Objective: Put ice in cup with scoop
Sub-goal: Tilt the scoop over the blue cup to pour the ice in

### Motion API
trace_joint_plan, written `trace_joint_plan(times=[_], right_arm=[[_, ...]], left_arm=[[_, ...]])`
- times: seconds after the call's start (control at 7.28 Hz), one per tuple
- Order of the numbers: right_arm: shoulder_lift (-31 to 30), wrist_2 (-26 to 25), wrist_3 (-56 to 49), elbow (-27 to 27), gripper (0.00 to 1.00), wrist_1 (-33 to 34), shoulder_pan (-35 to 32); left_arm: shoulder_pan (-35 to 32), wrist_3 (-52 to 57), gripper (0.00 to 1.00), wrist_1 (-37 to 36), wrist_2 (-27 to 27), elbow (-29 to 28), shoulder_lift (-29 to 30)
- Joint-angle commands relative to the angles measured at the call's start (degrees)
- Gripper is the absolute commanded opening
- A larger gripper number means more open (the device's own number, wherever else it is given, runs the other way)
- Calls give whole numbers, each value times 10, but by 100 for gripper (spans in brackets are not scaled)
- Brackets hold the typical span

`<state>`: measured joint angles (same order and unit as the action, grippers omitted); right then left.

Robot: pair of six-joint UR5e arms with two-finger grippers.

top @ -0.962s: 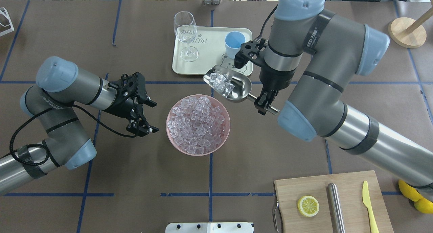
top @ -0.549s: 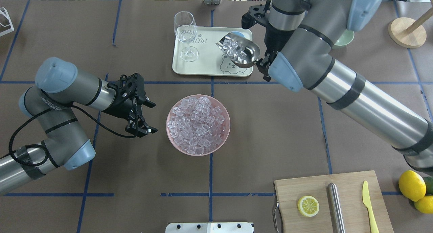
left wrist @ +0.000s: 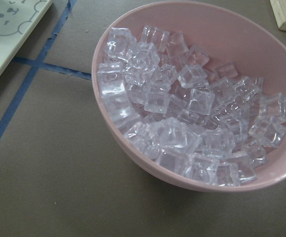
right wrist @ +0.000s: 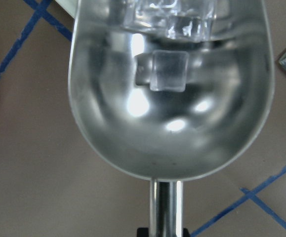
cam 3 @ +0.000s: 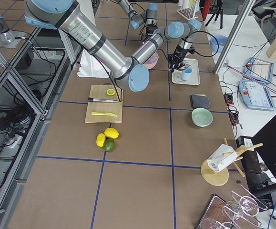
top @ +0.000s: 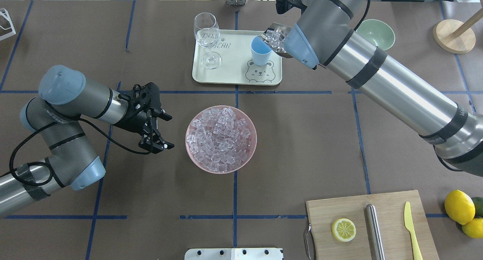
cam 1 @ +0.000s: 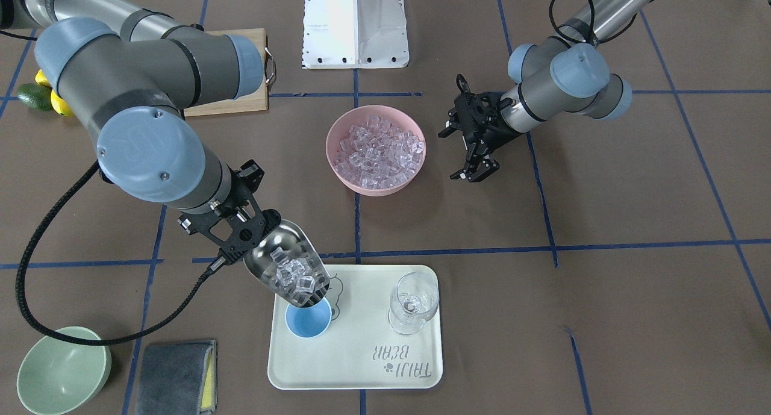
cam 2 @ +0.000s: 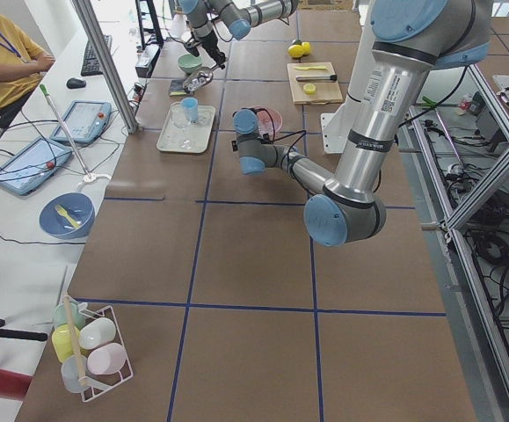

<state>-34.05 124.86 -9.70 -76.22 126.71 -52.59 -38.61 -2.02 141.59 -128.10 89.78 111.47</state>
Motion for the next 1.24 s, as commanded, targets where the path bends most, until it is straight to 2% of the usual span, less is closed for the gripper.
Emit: trace_joint_plan(times=[0.0, 0.27, 0.41, 0.69, 1.1], right_arm=[[25, -28, -33, 37, 0, 42, -1], [49, -73, -79, 53, 0, 91, -1], [50, -85, -93, 56, 0, 101, -1], [84, -87, -95, 104, 0, 106, -1], [106, -132, -158, 114, 0, 136, 0]], left_arm=[[1, 0, 100, 0, 0, -1, 0], [0, 0, 100, 1, 0, -1, 0], [0, 0, 100, 2, 0, -1, 0], [0, 0, 100, 2, 0, 0, -1], [1, 1, 100, 4, 0, 0, -9]])
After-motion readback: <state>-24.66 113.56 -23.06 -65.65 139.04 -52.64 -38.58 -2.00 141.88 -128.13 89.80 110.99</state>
